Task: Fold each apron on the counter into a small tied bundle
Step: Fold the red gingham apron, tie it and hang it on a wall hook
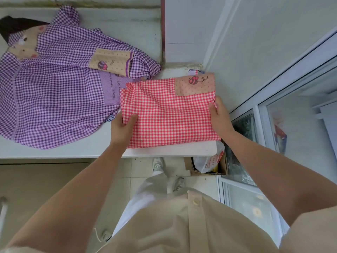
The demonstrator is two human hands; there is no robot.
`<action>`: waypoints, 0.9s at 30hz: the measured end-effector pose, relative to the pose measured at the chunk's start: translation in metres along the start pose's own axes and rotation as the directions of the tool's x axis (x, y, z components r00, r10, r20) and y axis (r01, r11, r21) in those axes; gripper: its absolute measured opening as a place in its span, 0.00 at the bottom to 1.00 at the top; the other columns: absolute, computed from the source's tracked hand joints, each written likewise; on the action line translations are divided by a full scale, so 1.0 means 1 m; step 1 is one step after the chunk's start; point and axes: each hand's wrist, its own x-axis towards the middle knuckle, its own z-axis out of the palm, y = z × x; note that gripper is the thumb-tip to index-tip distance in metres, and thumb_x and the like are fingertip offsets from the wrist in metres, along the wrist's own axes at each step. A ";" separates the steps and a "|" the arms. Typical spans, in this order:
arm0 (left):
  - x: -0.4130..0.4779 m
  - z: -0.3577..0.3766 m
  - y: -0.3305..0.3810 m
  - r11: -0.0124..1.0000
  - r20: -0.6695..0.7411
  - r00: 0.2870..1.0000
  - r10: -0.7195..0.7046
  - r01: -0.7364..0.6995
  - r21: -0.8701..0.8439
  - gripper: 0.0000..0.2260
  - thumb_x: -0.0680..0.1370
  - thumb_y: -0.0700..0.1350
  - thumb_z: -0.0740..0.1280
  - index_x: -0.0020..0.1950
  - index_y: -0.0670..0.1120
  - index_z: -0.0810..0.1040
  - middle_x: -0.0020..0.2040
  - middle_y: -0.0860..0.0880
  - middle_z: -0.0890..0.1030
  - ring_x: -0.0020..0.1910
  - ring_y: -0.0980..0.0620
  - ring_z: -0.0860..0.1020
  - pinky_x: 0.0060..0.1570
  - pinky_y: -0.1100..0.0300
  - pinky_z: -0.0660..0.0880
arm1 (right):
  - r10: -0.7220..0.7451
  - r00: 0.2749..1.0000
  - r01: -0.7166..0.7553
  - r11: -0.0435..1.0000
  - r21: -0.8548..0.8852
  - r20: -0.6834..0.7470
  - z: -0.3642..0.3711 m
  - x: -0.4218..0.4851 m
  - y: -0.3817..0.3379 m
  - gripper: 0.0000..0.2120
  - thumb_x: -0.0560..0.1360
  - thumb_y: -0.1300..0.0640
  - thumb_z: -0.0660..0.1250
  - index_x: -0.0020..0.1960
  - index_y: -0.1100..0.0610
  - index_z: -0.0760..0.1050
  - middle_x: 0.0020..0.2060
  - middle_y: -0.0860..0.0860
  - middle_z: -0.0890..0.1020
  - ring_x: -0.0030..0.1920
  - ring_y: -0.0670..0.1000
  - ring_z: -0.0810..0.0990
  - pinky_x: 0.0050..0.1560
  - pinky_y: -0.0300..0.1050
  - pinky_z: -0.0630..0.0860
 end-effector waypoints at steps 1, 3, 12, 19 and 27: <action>0.001 0.001 0.001 1.000 -0.032 0.999 0.012 -0.012 0.002 0.16 0.80 0.50 0.66 0.66 0.45 0.74 0.61 0.50 0.80 0.59 0.50 0.79 0.59 0.53 0.76 | -0.015 1.000 0.014 1.000 -0.024 -0.010 0.001 0.003 0.000 0.14 0.85 0.54 0.49 0.66 0.56 0.68 0.45 0.42 0.76 0.40 0.32 0.75 0.40 0.24 0.68; 0.006 0.004 -0.003 0.992 -0.064 0.998 -0.028 0.036 0.122 0.14 0.80 0.50 0.64 0.62 0.43 0.75 0.58 0.48 0.81 0.56 0.48 0.79 0.59 0.49 0.76 | 0.005 1.000 -0.002 0.994 -0.107 0.027 0.005 0.008 0.002 0.15 0.85 0.53 0.48 0.67 0.56 0.67 0.47 0.47 0.78 0.42 0.38 0.77 0.39 0.27 0.70; 0.005 0.000 -0.006 0.923 -0.289 0.956 0.048 0.068 0.378 0.14 0.84 0.51 0.53 0.55 0.41 0.71 0.46 0.46 0.79 0.44 0.46 0.76 0.45 0.53 0.72 | 0.059 0.996 -0.079 0.938 -0.336 -0.069 0.015 0.022 0.009 0.16 0.85 0.52 0.49 0.60 0.60 0.71 0.45 0.52 0.78 0.40 0.50 0.74 0.39 0.43 0.67; 0.021 -0.003 0.010 0.889 -0.367 0.928 0.058 0.119 0.441 0.15 0.82 0.53 0.58 0.54 0.44 0.77 0.46 0.51 0.78 0.45 0.50 0.76 0.47 0.56 0.71 | 0.117 0.968 -0.179 0.941 -0.288 -0.221 0.011 0.030 -0.006 0.14 0.82 0.52 0.58 0.64 0.58 0.65 0.48 0.53 0.79 0.40 0.50 0.78 0.40 0.46 0.75; 0.078 0.002 0.051 0.869 -0.357 0.922 0.146 0.053 0.491 0.17 0.79 0.57 0.65 0.55 0.46 0.83 0.50 0.49 0.84 0.49 0.49 0.81 0.44 0.58 0.72 | -0.308 0.952 0.255 0.798 -0.547 -0.006 0.044 0.055 -0.055 0.23 0.78 0.57 0.61 0.73 0.51 0.67 0.77 0.52 0.59 0.77 0.56 0.54 0.77 0.57 0.48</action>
